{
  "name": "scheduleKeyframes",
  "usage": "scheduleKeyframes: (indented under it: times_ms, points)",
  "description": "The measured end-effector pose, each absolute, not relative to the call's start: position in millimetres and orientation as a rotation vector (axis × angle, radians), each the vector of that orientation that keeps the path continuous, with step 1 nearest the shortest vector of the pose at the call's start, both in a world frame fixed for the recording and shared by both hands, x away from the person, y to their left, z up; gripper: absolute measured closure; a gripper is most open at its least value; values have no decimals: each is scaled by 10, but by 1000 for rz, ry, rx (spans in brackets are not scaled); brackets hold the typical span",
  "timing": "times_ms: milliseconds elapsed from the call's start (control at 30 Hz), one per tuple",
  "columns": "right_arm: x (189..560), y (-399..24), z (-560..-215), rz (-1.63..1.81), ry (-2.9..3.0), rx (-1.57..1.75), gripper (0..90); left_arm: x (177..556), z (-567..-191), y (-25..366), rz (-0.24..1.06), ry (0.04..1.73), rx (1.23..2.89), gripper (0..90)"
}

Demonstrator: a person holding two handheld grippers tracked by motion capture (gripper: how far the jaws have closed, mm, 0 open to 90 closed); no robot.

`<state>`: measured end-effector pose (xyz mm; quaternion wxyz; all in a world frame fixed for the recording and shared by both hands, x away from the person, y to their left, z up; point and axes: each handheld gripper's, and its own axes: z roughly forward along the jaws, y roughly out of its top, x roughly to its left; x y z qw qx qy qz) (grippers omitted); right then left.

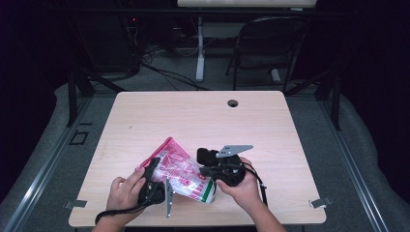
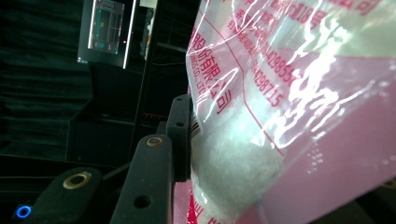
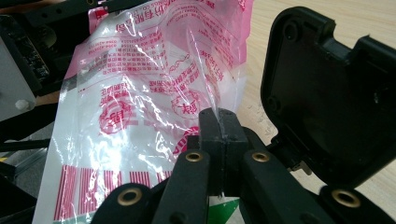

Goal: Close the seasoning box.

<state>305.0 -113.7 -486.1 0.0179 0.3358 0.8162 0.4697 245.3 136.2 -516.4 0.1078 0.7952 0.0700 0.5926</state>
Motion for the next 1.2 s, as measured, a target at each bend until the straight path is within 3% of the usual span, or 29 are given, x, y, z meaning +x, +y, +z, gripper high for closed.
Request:
scheduleKeyframes:
  times_ms: [333, 800, 1200]
  points:
    - [3061, -1135, -4884, 1468, 2544, 1052, 894, 2472, -5163, 1374, 1717, 242, 2316, 736]
    - [3049, -1160, -4826, 1561, 2473, 1067, 632, 2488, -5211, 1409, 1607, 323, 2301, 741]
    - [3038, -1201, -4741, 1607, 2441, 1067, 563, 2493, -5302, 1460, 1517, 424, 2267, 740]
